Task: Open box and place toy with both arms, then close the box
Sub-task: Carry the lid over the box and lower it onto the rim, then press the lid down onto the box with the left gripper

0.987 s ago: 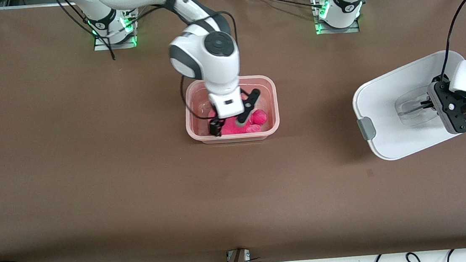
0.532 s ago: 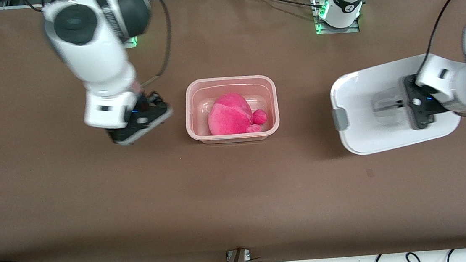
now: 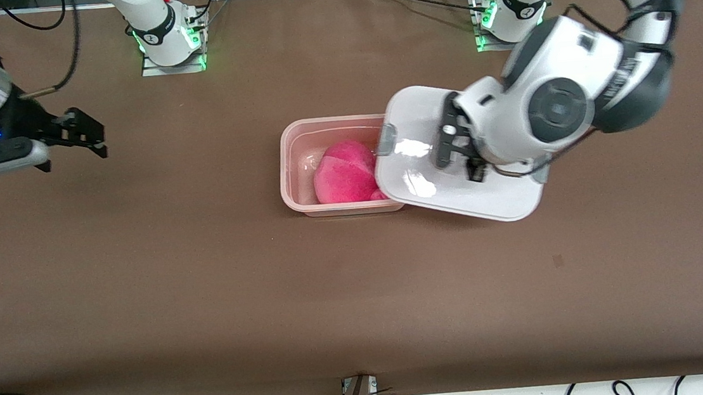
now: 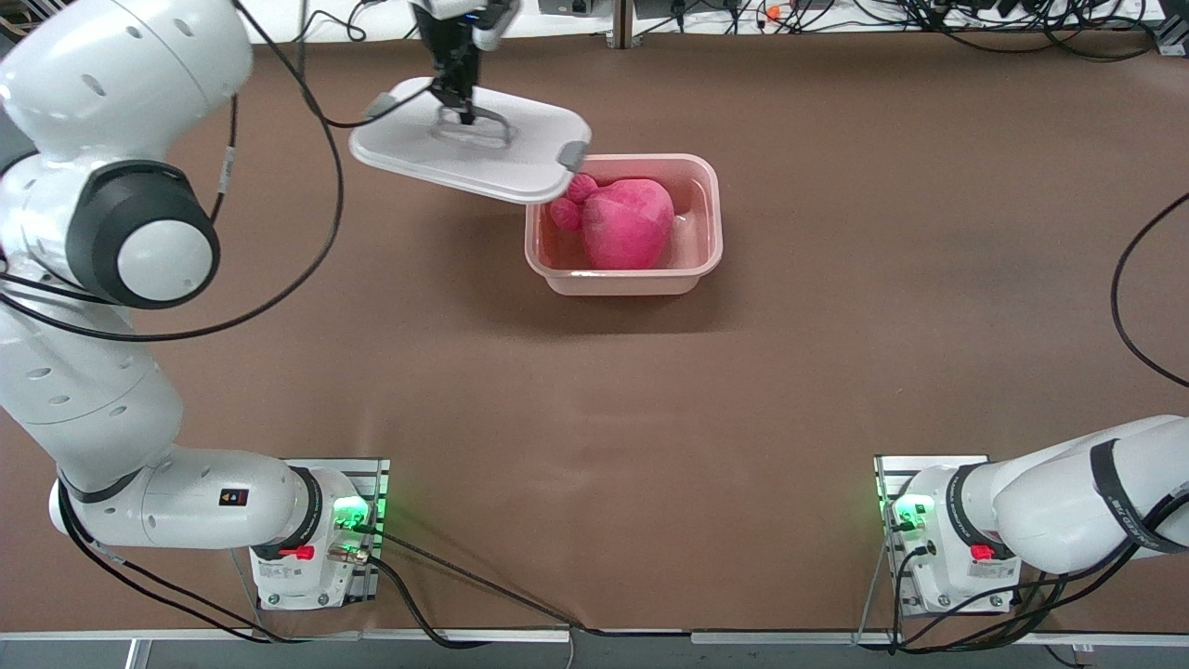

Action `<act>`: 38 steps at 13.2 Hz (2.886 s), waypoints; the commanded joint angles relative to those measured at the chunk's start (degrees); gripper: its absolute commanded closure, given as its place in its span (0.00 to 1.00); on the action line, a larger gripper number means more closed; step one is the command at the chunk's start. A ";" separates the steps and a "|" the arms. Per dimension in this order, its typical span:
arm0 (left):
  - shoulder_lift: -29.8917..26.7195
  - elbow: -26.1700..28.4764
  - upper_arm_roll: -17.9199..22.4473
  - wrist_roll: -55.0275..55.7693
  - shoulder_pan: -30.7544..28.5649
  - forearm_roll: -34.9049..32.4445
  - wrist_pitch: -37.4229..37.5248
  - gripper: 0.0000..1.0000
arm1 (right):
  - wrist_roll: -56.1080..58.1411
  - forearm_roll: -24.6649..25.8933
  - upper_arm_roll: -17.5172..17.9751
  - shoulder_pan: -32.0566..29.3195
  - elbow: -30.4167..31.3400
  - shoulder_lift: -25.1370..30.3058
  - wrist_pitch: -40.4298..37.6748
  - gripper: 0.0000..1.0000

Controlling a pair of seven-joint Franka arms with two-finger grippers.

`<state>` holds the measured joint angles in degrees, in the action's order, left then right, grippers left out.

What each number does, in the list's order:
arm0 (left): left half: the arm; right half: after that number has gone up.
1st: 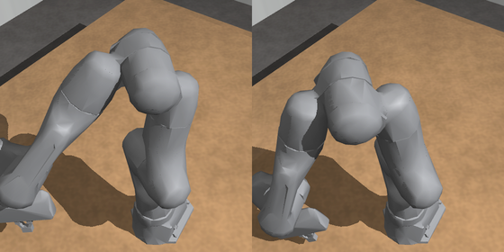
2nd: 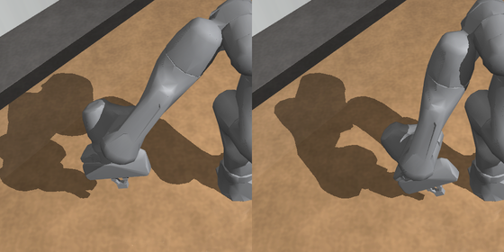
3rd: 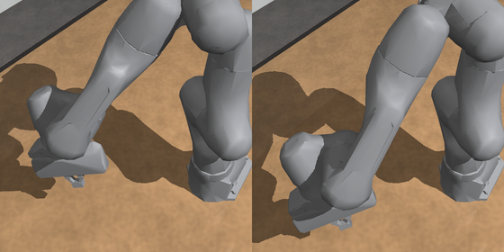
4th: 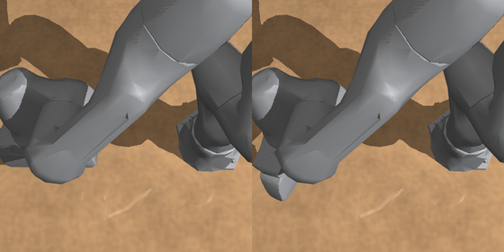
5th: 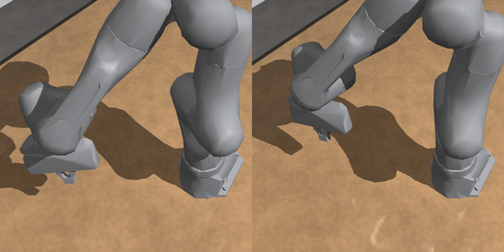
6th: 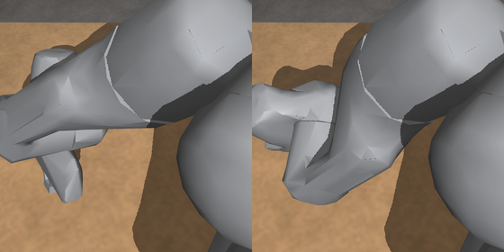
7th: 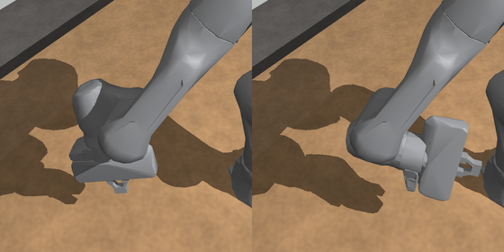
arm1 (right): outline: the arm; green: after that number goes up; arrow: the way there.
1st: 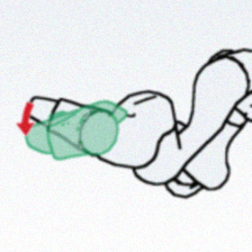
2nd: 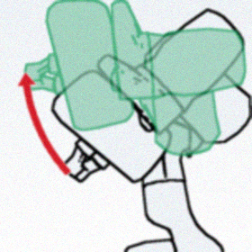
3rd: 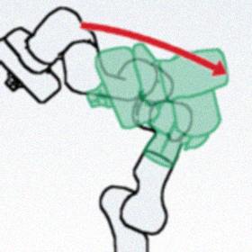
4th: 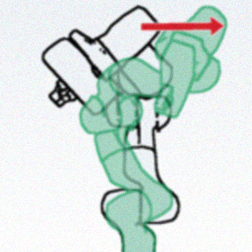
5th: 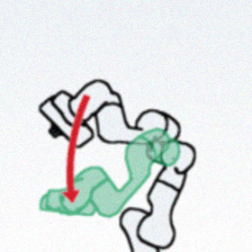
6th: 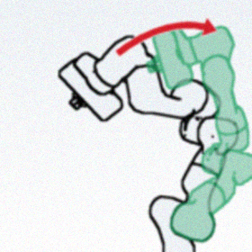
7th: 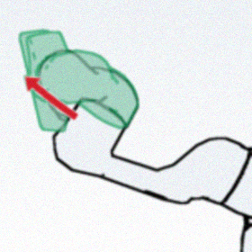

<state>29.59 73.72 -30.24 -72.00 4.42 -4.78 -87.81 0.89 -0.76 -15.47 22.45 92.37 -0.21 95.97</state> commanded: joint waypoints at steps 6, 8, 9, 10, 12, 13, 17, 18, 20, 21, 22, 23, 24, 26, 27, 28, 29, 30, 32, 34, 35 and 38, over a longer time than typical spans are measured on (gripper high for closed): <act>-0.41 9.84 0.54 26.11 14.30 -4.71 -22.19 1.00 | 0.33 -0.65 10.20 -13.84 1.93 1.97 -0.60 0.00; -0.41 13.27 0.54 26.91 14.30 -4.62 -26.69 1.00 | 0.16 -0.65 10.02 -13.93 1.41 1.18 -0.52 0.00; -0.50 14.68 0.54 28.66 14.39 -4.71 -27.92 1.00 | -0.10 -0.47 10.02 -14.19 1.06 0.65 -0.26 0.00; -0.50 15.22 0.54 30.33 14.91 -4.71 -28.55 1.00 | 0.33 -0.38 10.02 -14.45 0.97 0.30 -0.08 0.00; -0.32 15.92 0.63 31.48 15.53 -4.80 -30.04 1.00 | 0.51 1.19 9.93 -14.54 0.36 -0.49 -0.34 0.00; -0.32 16.88 0.71 31.49 15.36 -4.80 -31.53 1.00 | 0.43 1.37 9.93 -14.37 0.00 -0.58 -0.17 0.00; -0.41 21.81 0.89 31.75 15.00 -4.80 -39.00 1.00 | 0.25 2.25 10.37 -13.93 -1.05 -1.46 -0.25 0.00; -0.32 21.90 0.89 32.97 15.00 -4.80 -39.01 1.00 | 0.77 1.82 10.29 -13.93 -1.05 -1.46 -0.51 0.00; -0.32 22.34 0.89 35.17 15.35 -4.80 -38.92 1.00 | 0.69 1.90 10.63 -13.75 -1.05 -1.37 -1.22 0.00; -0.41 22.78 0.89 35.18 15.27 -4.80 -38.92 1.00 | 0.78 1.82 10.55 -13.75 -1.05 -1.37 -1.39 0.00; -0.41 23.04 0.89 35.18 15.18 -4.80 -38.92 1.00 | 0.69 1.64 10.38 -13.84 -1.05 -1.37 -1.48 0.00; -0.32 23.05 0.89 35.26 15.00 -4.80 -38.92 1.00 | 0.60 1.55 10.29 -14.19 -0.97 -1.46 -1.57 0.00; -0.15 23.05 1.06 35.61 14.83 -4.71 -38.92 1.00 | 0.51 1.55 10.11 -14.37 -1.05 -1.46 -1.57 0.00; -0.06 22.96 1.15 37.28 14.56 -4.71 -39.62 1.00 | 0.51 1.55 10.02 -14.46 -0.79 -1.55 -1.75 0.00; -0.06 22.70 1.15 37.81 14.39 -4.71 -39.80 1.00 | 0.43 1.55 10.02 -14.46 -0.79 -1.55 -1.66 0.00; -0.06 22.61 1.15 38.51 14.39 -4.71 -39.89 1.00 | 0.34 1.55 10.11 -14.37 -0.96 -1.55 -1.57 0.00; 0.03 22.61 1.15 39.47 14.65 -4.71 -40.06 1.00 | 0.16 1.55 10.28 -14.19 -1.05 -1.55 -1.57 0.00; 0.03 22.69 1.15 40.18 14.74 -4.71 -40.85 1.00 | 0.25 1.55 10.37 -14.11 -1.05 -1.55 -1.57 0.00; 0.03 22.69 1.15 40.36 14.83 -4.71 -41.03 1.00 | 0.42 1.46 10.37 -14.19 -0.97 -1.64 -1.57 0.00; 1.16 22.61 1.15 40.36 14.83 -4.71 -41.64 1.00 | 0.69 1.55 10.64 -13.93 -0.88 -1.37 -1.75 0.00; 1.34 22.95 1.24 40.36 14.83 -4.80 -42.52 1.00 | 0.60 1.46 10.55 -13.93 -0.88 -1.46 -1.66 0.00; 1.00 22.61 1.33 40.19 14.83 -6.02 -42.70 1.00 | 0.51 1.46 10.29 -13.93 -0.62 -1.46 -3.32 0.00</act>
<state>30.22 95.76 -29.09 -32.79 19.36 -8.85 -128.29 1.07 0.56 -5.18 8.59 92.85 -1.26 94.91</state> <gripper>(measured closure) 0.930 0.000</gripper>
